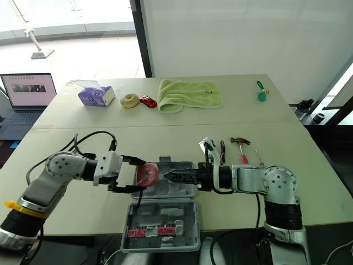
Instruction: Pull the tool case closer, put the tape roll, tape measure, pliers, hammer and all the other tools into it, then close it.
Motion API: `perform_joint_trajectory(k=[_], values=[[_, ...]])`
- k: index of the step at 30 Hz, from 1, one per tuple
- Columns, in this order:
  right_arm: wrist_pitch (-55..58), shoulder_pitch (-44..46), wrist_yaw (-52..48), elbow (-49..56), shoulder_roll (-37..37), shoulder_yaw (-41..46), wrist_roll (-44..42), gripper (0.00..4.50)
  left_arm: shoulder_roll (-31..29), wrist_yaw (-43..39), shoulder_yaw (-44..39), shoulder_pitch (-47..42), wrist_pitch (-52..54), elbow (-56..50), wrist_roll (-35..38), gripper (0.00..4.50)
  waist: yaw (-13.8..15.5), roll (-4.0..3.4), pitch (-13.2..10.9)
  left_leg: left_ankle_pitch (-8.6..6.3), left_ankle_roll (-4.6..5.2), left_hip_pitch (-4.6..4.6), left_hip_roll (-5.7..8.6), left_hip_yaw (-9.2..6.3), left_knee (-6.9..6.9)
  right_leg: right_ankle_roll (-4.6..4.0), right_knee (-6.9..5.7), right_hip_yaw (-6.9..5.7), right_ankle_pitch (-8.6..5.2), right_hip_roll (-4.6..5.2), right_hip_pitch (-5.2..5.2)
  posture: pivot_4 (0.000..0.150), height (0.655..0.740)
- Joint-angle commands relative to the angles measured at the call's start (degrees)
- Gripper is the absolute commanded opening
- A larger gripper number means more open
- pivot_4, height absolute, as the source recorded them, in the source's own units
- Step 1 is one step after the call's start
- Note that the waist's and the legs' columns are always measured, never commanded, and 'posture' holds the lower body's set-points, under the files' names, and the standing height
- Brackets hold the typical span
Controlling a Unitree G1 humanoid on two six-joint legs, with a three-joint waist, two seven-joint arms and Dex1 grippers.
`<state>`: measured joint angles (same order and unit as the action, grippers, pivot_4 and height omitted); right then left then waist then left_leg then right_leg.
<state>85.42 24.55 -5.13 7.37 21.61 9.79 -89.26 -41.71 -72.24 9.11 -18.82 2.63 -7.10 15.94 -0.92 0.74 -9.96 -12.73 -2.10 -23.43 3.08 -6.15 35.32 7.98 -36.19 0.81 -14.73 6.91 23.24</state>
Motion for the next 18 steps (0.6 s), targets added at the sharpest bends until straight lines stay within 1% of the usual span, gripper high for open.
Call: perform_joint_trajectory(k=[1, 3, 10, 12, 13, 16, 18], values=[[-9.6, -1.7, 14.0, -0.5, 1.1, -6.9, -19.4, 4.5, 0.3, 0.2, 0.3, 0.2, -1.0, -1.0, -0.3, 2.93, -0.2, 0.01, 0.0, 0.0, 0.0, -0.01, 0.0, 0.01, 0.0, 0.0, 0.02, 0.0, 0.0, 0.0, 0.0, 0.15, 0.7367], [-13.3, -2.5, 17.8, 0.4, 1.0, -10.1, -23.3, 4.5, 0.3, 0.0, 0.5, 0.9, -1.8, -0.7, -0.6, 2.93, -0.3, 0.0, 0.0, 0.0, 0.0, -0.01, 0.0, 0.03, -0.01, 0.0, 0.01, 0.0, 0.0, 0.0, 0.0, 0.15, 0.7367], [-17.5, -3.7, 20.0, 2.3, -0.3, -14.5, -23.7, 4.5, 0.7, -0.5, 1.6, 1.4, -4.1, 0.5, -1.6, 2.93, -0.2, 0.0, 0.0, 0.01, 0.01, 0.0, -0.02, 0.02, 0.01, 0.0, -0.02, 0.0, 0.0, -0.02, 0.01, 0.15, 0.7367], [-18.1, -3.7, 20.4, 2.1, -0.6, -15.1, -23.7, 3.94, 1.2, -0.5, 1.9, 1.4, -4.1, 0.4, -1.4, 2.93, -0.2, 0.0, 0.0, 0.01, 0.01, 0.0, -0.02, 0.02, 0.02, 0.0, -0.02, 0.0, 0.0, -0.02, 0.01, 0.15, 0.7367], [-18.3, -3.7, 20.6, 1.9, -0.9, -15.3, -23.7, 3.73, 1.4, -0.6, 2.0, 1.5, -4.2, 0.3, -1.4, 2.93, -0.1, 0.0, 0.0, 0.01, 0.01, 0.0, -0.02, 0.02, 0.02, 0.0, -0.02, 0.0, 0.0, -0.02, 0.0, 0.15, 0.7367], [-18.4, -3.8, 20.5, 1.4, -1.5, -15.5, -23.7, 2.37, 1.9, -0.5, 2.3, 1.5, -3.7, 0.0, -1.3, 2.93, -0.2, 0.0, 0.0, 0.01, 0.01, 0.0, -0.02, 0.03, 0.03, 0.0, -0.02, -0.01, 0.0, -0.02, 0.0, 0.15, 0.7367], [-18.2, -3.9, 20.4, 1.1, -1.4, -15.7, -23.7, 1.38, 2.3, -0.4, 2.4, 1.4, -3.1, -0.4, -1.0, 2.93, -0.2, 0.0, 0.0, 0.01, 0.01, 0.0, -0.02, 0.03, 0.03, 0.0, -0.02, -0.01, 0.0, -0.03, 0.0, 0.15, 0.7367]])
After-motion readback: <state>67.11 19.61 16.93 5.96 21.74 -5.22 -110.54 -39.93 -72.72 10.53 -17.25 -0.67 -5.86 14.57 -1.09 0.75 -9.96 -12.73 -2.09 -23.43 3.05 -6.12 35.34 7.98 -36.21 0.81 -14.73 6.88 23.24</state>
